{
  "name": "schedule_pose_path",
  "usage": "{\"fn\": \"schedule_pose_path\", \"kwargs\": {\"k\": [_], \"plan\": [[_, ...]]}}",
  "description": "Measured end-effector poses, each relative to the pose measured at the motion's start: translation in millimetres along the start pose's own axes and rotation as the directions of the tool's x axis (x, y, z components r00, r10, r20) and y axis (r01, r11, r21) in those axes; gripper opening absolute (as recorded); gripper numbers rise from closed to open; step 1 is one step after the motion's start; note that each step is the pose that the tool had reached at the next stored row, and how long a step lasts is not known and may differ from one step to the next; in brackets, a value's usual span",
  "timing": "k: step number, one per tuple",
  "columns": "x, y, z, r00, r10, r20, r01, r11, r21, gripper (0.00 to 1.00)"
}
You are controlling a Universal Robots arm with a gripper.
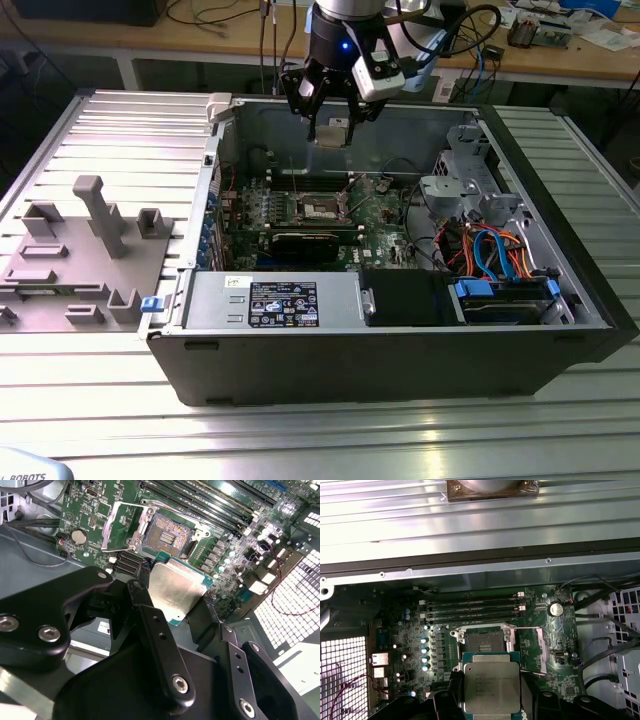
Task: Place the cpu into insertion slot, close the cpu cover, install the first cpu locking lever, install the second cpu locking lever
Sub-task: 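Place the cpu into insertion slot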
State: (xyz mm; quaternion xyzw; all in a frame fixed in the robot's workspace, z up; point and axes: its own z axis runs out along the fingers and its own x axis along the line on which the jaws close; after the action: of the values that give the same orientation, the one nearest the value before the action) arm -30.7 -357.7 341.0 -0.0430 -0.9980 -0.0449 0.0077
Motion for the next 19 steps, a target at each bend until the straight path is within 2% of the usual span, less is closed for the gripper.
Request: {"fn": "schedule_pose_path", "kwargs": {"k": [19], "plan": [[0.0,0.0,0.3,0.9999,0.012,0.0010,-0.012,0.9999,-0.0003,0.54]]}}
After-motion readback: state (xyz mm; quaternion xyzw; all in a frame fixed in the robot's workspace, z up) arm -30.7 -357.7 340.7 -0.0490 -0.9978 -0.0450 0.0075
